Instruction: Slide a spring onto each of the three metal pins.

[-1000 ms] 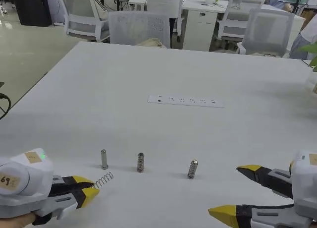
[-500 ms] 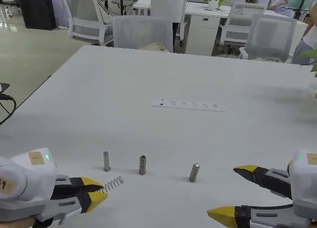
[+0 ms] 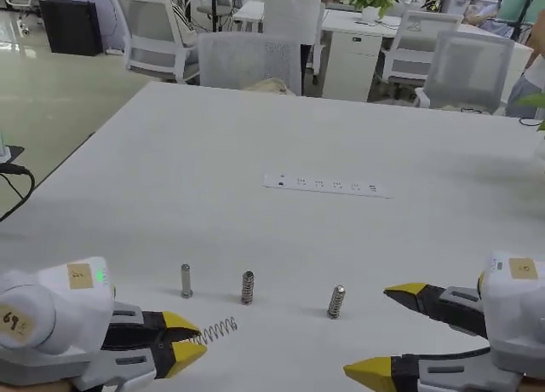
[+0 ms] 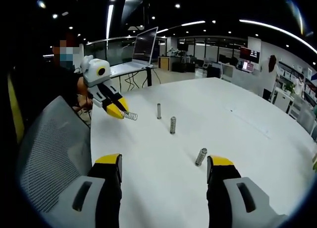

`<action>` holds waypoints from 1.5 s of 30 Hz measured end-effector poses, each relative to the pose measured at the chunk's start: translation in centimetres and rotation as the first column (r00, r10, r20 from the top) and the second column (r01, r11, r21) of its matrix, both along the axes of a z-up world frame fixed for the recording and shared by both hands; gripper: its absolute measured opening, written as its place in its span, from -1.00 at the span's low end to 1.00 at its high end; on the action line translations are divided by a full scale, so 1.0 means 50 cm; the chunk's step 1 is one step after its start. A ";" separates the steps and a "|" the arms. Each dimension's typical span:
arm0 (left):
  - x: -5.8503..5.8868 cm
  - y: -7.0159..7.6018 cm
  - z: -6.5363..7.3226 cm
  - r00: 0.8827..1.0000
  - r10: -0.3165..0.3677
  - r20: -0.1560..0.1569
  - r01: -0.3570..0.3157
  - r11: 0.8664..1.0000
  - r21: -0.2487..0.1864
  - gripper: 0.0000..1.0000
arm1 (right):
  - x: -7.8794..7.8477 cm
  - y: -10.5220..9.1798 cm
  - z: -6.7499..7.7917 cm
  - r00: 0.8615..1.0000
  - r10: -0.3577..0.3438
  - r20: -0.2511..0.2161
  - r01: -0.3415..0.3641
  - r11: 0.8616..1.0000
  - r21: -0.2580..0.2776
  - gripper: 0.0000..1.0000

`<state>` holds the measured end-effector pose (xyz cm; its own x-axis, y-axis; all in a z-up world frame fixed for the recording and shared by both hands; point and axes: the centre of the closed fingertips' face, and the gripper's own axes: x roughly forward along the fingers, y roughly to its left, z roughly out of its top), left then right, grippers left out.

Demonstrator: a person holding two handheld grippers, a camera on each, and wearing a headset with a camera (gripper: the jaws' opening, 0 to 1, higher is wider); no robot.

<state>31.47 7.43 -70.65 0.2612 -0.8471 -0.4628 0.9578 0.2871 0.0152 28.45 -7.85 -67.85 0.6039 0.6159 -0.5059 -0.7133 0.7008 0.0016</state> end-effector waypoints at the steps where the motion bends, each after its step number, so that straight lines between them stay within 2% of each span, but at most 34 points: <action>1: -0.004 -0.004 0.003 1.000 -0.008 0.004 0.008 1.000 -0.001 -0.95 | -0.001 0.003 0.000 1.000 0.005 -0.001 -0.005 1.000 -0.001 0.36; 12: -0.027 -0.033 0.018 0.997 -0.075 0.020 0.075 0.997 0.002 -0.95 | -0.004 0.042 0.005 0.997 0.074 -0.006 -0.074 0.997 -0.003 0.22; 15: -0.031 -0.037 0.020 0.996 -0.085 0.023 0.085 0.996 0.004 -0.95 | -0.007 0.050 0.005 0.996 0.093 -0.015 -0.093 0.996 -0.002 0.09; 26: -0.048 -0.053 0.029 0.993 -0.117 0.027 0.117 0.993 0.004 -0.95 | -0.012 0.083 0.006 0.988 0.154 -0.021 -0.154 0.988 -0.010 -0.14; 39: -0.060 -0.065 0.033 0.989 -0.146 0.034 0.146 0.989 0.005 -0.95 | -0.016 0.121 0.006 0.973 0.231 -0.016 -0.231 0.973 -0.027 -0.42; 45: -0.066 -0.071 0.036 0.987 -0.160 0.035 0.160 0.987 0.002 -0.95 | -0.023 0.140 0.006 0.963 0.269 -0.028 -0.270 0.963 -0.025 -0.54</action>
<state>28.17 3.90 -68.82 0.1388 -0.8797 -0.4549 0.9902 0.1306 0.0496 27.31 -0.86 -67.56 0.4049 0.7395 -0.5377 -0.8758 0.4827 0.0043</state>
